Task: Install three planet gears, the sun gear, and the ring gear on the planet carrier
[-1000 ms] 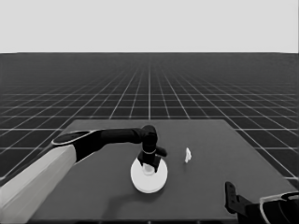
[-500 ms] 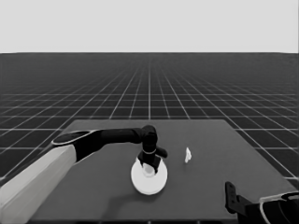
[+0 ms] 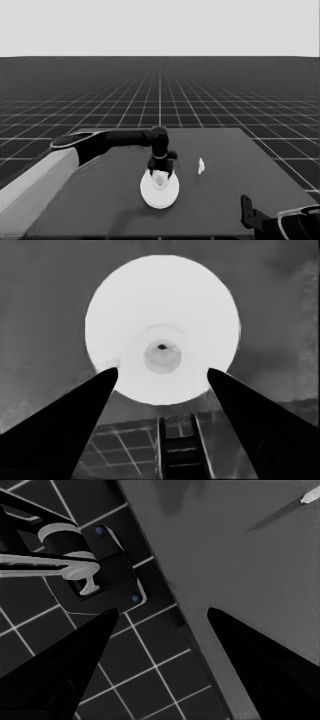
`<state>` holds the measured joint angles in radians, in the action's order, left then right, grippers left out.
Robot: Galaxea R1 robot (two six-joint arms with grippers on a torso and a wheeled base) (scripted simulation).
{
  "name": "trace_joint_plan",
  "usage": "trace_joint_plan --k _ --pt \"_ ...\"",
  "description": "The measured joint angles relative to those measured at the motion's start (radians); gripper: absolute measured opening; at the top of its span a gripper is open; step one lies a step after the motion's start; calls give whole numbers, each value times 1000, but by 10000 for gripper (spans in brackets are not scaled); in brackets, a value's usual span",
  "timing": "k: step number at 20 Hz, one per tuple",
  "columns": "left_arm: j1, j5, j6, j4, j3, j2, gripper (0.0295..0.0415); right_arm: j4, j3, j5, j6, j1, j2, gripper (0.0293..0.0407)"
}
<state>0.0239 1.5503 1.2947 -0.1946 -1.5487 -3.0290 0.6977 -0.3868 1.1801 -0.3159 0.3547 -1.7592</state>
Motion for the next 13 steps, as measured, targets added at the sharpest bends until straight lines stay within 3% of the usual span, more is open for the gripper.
trace_joint_plan --k 8,9,10,11,13 --pt "-42 7 189 36 10 0 385 0 0 0 0 0 0 385" --pt "-137 -348 -294 -26 424 266 408 -412 -216 265 -447 -325 -258 396" --pt "-234 -565 -790 -63 714 663 411 -554 -524 301 -621 -459 -478 392" --pt "-290 -692 -1142 -85 883 925 401 -594 -755 320 -668 -477 -598 388" --pt "-340 -811 -1471 -105 1045 1158 388 -624 -1017 341 -682 -478 -722 385"
